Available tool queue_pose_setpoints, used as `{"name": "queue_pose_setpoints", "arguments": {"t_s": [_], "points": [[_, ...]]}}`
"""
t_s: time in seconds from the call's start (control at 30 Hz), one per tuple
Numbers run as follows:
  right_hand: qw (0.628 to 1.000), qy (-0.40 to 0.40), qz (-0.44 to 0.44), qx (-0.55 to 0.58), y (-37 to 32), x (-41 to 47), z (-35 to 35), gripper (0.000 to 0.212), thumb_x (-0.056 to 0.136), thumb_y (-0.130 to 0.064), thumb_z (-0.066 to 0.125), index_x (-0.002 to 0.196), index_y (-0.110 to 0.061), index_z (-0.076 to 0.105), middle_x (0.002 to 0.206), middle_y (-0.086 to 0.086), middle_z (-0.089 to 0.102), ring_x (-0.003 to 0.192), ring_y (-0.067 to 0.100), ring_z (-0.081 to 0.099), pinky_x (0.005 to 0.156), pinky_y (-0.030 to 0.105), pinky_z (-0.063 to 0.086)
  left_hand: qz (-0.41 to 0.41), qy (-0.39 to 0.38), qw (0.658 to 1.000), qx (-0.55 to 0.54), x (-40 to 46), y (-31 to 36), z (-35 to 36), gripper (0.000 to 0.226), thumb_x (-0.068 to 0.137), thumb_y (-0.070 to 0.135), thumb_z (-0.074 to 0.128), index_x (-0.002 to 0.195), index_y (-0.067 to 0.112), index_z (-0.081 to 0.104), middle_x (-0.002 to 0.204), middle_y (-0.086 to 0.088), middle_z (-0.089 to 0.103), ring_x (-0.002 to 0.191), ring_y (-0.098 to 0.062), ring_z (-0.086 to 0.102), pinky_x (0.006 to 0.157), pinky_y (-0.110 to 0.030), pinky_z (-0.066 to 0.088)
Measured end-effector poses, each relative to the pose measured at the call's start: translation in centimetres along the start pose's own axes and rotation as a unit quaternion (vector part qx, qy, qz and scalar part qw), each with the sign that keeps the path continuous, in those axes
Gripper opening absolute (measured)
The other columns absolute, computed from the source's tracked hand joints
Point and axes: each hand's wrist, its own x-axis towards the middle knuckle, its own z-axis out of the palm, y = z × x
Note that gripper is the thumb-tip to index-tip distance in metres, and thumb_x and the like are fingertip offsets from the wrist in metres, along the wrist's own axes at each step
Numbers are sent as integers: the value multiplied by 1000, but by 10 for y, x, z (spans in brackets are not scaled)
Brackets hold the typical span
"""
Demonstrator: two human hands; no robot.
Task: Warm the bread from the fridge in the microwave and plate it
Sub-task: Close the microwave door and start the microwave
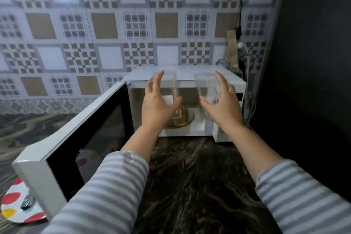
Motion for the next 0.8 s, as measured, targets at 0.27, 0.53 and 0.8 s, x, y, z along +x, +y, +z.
{"name": "queue_pose_setpoints", "arguments": {"t_s": [0.27, 0.53, 0.8], "points": [[999, -39, 23, -6, -9, 118, 22, 78, 83, -51, 63, 146, -45, 16, 150, 7, 33, 121, 28, 51, 80, 30, 41, -48, -35, 998, -1, 107, 7, 24, 85, 79, 44, 72, 145, 40, 18, 152, 0, 26, 124, -23, 48, 80, -25, 36], [991, -115, 62, -23, 2, 217, 78, 79, 86, -53, 60, 148, -41, 13, 148, 13, 33, 125, 36, 48, 92, 38, 44, -122, -101, 987, 34, 201, -26, 73, 89, 79, 46, 71, 147, 39, 14, 154, -7, 24, 130, -30, 43, 101, -41, 41], [981, -155, 77, -83, 9, 242, 116, 81, 87, -56, 57, 149, -41, 8, 156, 12, 23, 132, 37, 41, 93, 42, 44, -147, -140, 976, 79, 227, -50, 97, 95, 79, 54, 68, 150, 38, 6, 154, -8, 27, 133, -30, 41, 102, -43, 38]]}}
